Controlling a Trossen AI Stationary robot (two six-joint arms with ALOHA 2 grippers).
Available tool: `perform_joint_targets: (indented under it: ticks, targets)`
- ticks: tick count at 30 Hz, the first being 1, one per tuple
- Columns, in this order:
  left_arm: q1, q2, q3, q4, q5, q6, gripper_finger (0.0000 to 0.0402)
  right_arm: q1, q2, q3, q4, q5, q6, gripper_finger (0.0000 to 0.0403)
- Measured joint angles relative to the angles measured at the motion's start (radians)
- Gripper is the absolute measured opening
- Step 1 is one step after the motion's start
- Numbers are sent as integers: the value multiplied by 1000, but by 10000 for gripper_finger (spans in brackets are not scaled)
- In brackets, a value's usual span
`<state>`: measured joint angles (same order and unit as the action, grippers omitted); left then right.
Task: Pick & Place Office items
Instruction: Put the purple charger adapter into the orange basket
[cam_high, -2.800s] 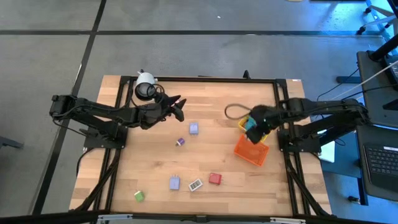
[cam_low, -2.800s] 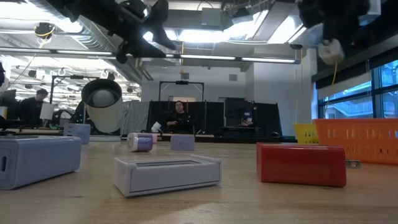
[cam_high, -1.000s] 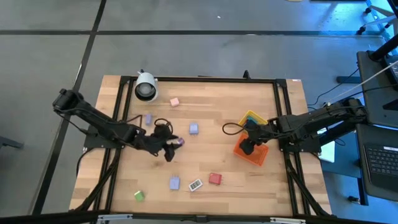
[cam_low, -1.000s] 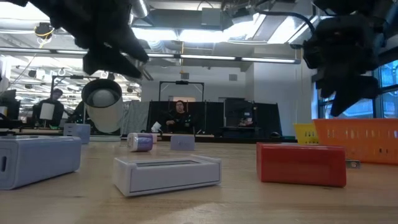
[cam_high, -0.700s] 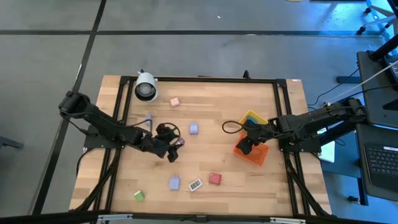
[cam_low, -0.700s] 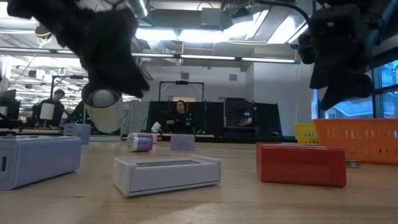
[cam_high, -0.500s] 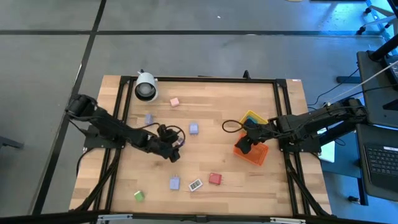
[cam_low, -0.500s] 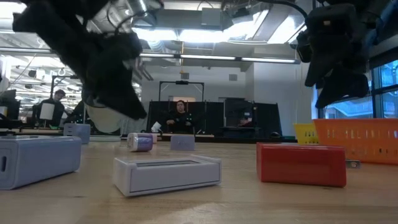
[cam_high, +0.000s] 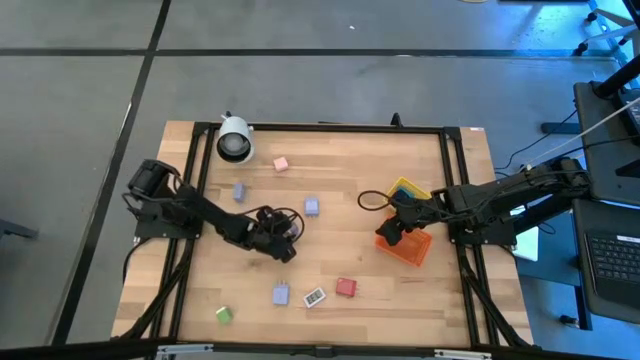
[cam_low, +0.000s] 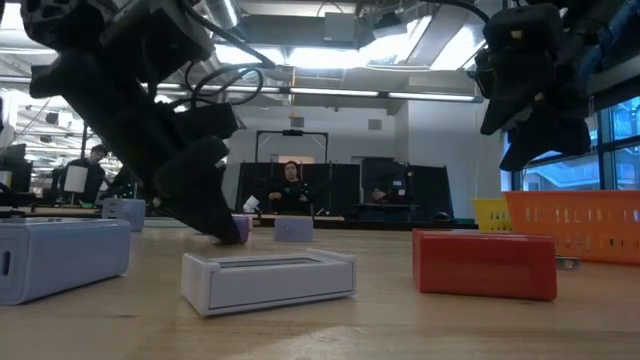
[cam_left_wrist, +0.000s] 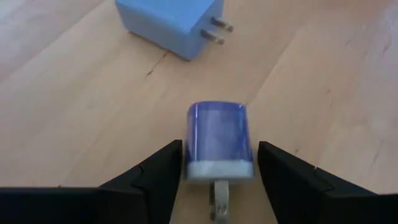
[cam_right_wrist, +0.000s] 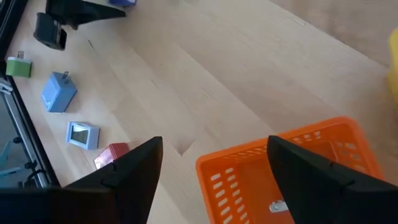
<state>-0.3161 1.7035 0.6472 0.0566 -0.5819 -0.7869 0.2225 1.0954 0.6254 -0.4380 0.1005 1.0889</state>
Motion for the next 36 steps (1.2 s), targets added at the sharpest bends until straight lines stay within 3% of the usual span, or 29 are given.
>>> perform_joint_targets:
  ticks: [7,11,15,26,36]
  targets:
    - [0,16,0,61,-2,-4,130,0,0,0,18,0,3,291]
    - [0,13,0,150,-5,-4,130,0,0,0,48,0,3,291]
    - [0,13,0,345,-60,60,130,0,0,0,119,25,3,291]
    - [-13,11,50,1015,-338,792,139,-1,0,0,428,113,-7,291]
    - [-11,11,270,1056,-246,1198,138,0,0,0,439,120,-8,291]
